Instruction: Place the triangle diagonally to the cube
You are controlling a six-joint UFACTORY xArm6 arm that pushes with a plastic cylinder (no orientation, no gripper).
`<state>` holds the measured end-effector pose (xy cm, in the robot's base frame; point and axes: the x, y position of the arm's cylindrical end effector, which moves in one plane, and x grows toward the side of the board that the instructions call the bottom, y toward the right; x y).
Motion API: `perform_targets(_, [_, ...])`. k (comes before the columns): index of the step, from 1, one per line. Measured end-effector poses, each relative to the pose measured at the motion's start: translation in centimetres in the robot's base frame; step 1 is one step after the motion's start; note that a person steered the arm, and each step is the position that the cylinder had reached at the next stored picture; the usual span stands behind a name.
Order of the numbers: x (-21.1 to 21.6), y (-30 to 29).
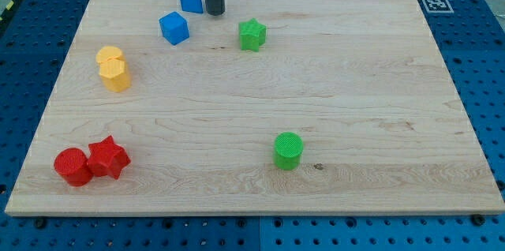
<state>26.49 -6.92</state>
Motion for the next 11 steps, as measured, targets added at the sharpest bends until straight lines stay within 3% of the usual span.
perform_targets(6, [-0.3,-6.4])
perform_targets(11, [-4.4,-8.8])
